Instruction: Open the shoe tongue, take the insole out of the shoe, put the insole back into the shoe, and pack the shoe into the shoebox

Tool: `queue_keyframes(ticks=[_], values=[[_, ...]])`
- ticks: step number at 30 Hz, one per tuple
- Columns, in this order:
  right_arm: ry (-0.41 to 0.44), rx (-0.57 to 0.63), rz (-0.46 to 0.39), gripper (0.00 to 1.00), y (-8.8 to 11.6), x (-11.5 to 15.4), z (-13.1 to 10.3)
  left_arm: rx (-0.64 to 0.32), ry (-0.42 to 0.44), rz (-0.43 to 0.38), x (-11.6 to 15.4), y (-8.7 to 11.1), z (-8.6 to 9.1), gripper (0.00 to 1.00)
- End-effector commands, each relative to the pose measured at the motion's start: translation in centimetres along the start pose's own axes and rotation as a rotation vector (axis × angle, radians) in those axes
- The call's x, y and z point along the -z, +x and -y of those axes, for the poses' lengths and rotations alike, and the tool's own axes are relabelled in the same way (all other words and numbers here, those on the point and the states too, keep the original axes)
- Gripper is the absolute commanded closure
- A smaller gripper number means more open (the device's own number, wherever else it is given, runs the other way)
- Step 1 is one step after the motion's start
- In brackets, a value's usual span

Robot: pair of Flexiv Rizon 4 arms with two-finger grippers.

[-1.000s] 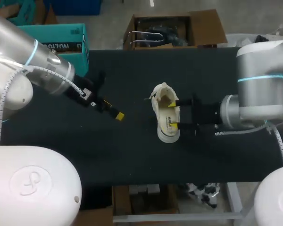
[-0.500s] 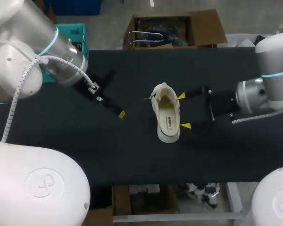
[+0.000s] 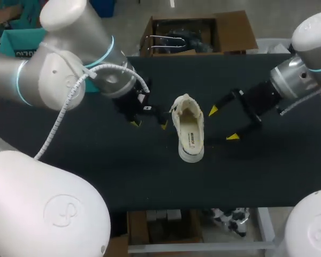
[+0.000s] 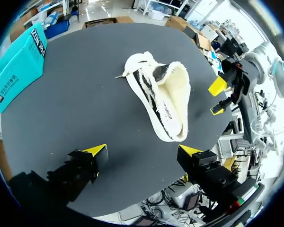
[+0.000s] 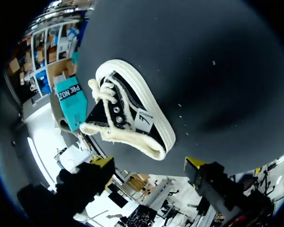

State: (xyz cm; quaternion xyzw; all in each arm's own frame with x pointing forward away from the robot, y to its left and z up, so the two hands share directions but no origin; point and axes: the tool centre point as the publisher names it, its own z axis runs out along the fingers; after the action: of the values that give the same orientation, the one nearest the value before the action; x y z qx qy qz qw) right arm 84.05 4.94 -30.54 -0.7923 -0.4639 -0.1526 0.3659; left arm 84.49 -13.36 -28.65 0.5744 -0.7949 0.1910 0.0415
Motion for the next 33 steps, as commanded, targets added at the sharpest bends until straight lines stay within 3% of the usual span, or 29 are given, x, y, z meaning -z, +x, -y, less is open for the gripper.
queue_keyframes(ticks=[1, 5, 9, 17, 18, 19, 21, 22, 24, 26, 28, 33], values=[[-0.075, 0.043, 0.122, 0.0, -0.2, 1.4, 1.9, 0.169, -0.104, 0.156, -3.0, 0.8, 2.0, 0.0], [-0.076, 0.127, 0.225, 0.0, -0.7, 2.1, 2.8, 0.214, -0.121, 0.15, -4.3, 0.9, 3.4, 0.0], [-0.076, 0.127, 0.225, 0.0, -0.7, 2.1, 2.8, 0.233, -0.121, 0.15, -5.6, 1.6, 4.6, 0.0], [-0.076, 0.127, 0.225, 0.0, -0.7, 2.1, 2.8, 0.22, -0.099, 0.241, -8.6, 3.4, 5.4, 0.0], [-0.051, 0.242, 0.269, 0.0, -0.7, 2.0, 2.5, 0.223, -0.102, 0.239, -8.8, 3.3, 5.5, 0.0], [-0.042, 0.264, 0.267, 0.0, -0.8, 2.1, 2.4, 0.231, -0.102, 0.249, -8.9, 3.2, 5.6, 0.0], [-0.025, 0.476, 0.354, 0.0, -1.4, 2.6, 2.2, 0.243, -0.095, 0.267, -9.3, 2.9, 5.9, 0.0], [-0.026, 0.474, 0.354, 0.0, -1.8, 3.0, 1.9, 0.252, -0.099, 0.266, -9.5, 2.8, 6.1, 0.0], [-0.011, 0.58, 0.431, 0.0, -2.2, 3.3, 1.8, 0.272, -0.092, 0.285, -9.8, 2.4, 6.4, 0.05], [0.009, 0.615, 0.468, 0.0, -2.6, 3.8, 1.6, 0.277, -0.093, 0.281, -9.9, 2.3, 6.6, 0.22], [0.008, 0.653, 0.494, 0.0, -2.7, 4.2, 1.6, 0.287, -0.089, 0.279, -10.0, 2.3, 6.6, 0.31], [0.006, 0.712, 0.572, 0.0, -2.9, 4.6, 1.8, 0.295, -0.084, 0.277, -10.2, 2.4, 6.8, 0.65]])
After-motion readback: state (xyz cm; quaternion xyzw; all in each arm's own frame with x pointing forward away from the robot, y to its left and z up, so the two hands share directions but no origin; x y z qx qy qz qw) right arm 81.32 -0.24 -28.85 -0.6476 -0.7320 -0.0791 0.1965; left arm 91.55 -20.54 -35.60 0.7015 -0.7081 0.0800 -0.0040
